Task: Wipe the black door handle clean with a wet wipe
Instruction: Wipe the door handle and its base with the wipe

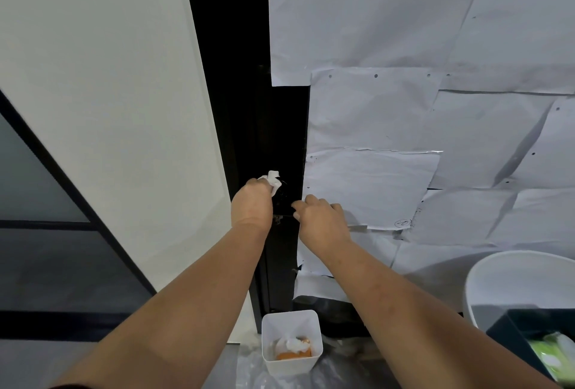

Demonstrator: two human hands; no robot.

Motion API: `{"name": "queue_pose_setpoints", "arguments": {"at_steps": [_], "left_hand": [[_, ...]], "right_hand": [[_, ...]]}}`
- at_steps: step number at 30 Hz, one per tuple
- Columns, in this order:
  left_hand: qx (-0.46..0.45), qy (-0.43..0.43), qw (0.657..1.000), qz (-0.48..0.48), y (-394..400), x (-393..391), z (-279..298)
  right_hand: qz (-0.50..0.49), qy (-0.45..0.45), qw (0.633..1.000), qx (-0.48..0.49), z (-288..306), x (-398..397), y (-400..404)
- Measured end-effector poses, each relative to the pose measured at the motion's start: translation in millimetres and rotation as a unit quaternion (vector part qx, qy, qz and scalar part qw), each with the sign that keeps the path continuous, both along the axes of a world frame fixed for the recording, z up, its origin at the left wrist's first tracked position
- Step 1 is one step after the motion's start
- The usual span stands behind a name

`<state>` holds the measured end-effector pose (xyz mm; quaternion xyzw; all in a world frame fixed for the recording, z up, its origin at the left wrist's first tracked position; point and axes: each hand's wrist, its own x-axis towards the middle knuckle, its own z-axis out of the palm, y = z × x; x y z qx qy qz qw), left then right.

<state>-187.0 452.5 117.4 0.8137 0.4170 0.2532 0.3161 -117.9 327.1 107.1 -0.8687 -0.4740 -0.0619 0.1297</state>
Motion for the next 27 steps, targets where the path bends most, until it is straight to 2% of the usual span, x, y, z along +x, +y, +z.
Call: {"name": "queue_pose_setpoints", "arguments": {"at_steps": [3,5,7,9,10,11,12,13,14,16,17,20,24,27], "left_hand": [[-0.022,-0.032,0.999,0.024,2.3,2.1,-5.4],[0.001,0.003,0.999,0.052,0.8,5.1,-5.7],[-0.024,-0.006,0.997,0.066,-4.5,9.4,-3.5],[-0.102,-0.063,0.986,0.112,-8.4,11.2,2.9],[-0.185,-0.101,0.969,0.126,-9.0,12.8,2.4],[-0.275,-0.168,0.935,0.147,-10.1,12.8,2.2],[-0.330,-0.159,0.913,0.179,-6.7,15.6,-4.1],[-0.364,-0.194,0.888,0.204,-1.1,18.2,-9.5],[-0.429,-0.261,0.836,0.221,-0.7,17.5,-11.9],[-0.423,-0.208,0.865,0.172,-0.8,16.7,-14.7],[-0.429,-0.204,0.865,0.165,-0.3,16.8,-12.5],[-0.482,-0.226,0.831,0.162,0.6,18.7,-10.2],[-0.609,-0.247,0.744,0.123,3.1,18.8,-5.4],[-0.636,-0.265,0.714,0.128,4.5,19.1,-5.4]], "right_hand": [[0.003,0.001,1.000,-0.001,0.3,0.4,0.2],[0.002,0.002,1.000,0.001,0.4,0.6,0.2],[0.002,-0.001,1.000,0.003,-0.4,0.6,0.4],[0.001,-0.003,1.000,0.002,-0.9,0.4,0.2],[0.001,-0.002,1.000,0.003,-1.1,0.6,0.5],[0.001,-0.001,1.000,0.004,-1.0,0.9,0.6],[0.001,0.001,1.000,0.004,-0.9,1.2,0.5],[0.002,0.002,1.000,0.004,-0.8,1.3,0.3],[0.003,0.001,1.000,0.004,-1.0,1.1,0.0],[0.004,-0.002,1.000,0.007,-0.6,1.5,0.1],[0.004,-0.002,1.000,0.007,-0.5,1.9,0.1],[0.003,-0.006,1.000,0.006,-1.4,2.9,0.8],[0.000,-0.002,1.000,0.007,-0.6,2.5,1.8],[0.003,0.000,1.000,0.010,-0.2,2.4,1.3]]}}
